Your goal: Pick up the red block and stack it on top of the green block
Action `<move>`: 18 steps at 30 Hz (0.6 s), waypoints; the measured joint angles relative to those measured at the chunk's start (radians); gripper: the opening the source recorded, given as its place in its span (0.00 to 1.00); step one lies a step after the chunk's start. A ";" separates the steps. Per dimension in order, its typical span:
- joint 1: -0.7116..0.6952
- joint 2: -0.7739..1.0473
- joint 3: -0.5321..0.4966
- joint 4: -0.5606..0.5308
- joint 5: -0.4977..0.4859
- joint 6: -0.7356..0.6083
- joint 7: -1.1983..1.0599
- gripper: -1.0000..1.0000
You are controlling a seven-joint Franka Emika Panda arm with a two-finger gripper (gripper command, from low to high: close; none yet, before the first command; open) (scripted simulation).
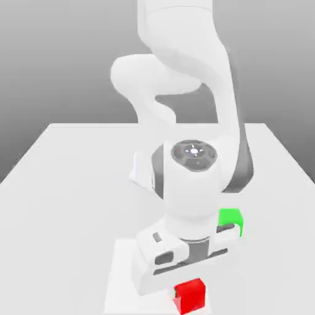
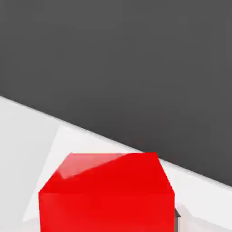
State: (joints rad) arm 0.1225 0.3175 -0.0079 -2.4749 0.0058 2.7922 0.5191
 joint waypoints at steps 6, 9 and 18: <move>0.034 -0.211 0.062 -0.108 0.017 -0.104 -0.093 0.00; 0.139 -0.319 0.100 -0.210 0.049 -0.111 -0.207 0.00; 0.370 -0.614 0.160 -0.505 0.102 -0.109 -0.510 0.00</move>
State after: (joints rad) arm 0.4929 -0.2964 0.1518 -2.9796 0.1075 2.6829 0.0087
